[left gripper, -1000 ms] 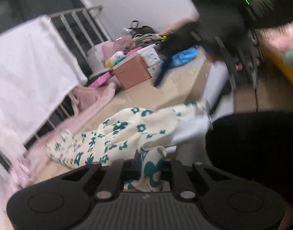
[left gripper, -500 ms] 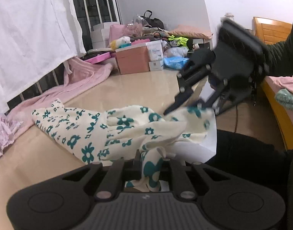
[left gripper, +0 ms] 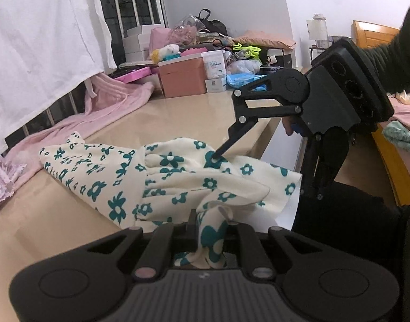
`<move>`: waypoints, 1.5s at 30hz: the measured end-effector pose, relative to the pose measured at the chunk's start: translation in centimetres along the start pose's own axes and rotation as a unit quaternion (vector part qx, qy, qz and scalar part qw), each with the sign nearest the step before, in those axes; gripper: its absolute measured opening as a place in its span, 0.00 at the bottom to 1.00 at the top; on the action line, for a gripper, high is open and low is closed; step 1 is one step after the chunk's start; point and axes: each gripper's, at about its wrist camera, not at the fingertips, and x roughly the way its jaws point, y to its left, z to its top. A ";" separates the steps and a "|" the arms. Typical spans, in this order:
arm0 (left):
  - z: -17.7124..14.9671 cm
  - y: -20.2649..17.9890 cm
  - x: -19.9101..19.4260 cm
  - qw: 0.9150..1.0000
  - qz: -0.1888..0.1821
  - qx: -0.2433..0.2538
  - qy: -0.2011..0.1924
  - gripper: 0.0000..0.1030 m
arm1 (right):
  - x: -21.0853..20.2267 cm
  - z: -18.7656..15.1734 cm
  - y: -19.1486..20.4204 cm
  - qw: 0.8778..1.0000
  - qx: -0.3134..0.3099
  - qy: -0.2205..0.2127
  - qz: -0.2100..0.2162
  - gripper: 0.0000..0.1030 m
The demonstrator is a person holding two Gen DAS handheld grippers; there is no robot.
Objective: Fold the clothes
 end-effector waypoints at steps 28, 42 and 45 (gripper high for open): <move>3.8 21.9 8.1 0.886 0.071 -0.458 0.016 0.34 | 7.9 -14.6 -23.1 0.675 0.732 0.005 0.093 0.32; 8.2 13.0 4.9 0.900 0.241 -0.358 0.057 0.65 | 4.5 -6.1 -20.3 0.761 0.634 0.077 -0.115 0.53; 7.3 13.8 6.0 0.890 0.199 -0.404 0.070 0.59 | 7.2 -6.9 -20.0 0.738 0.659 0.101 -0.107 0.53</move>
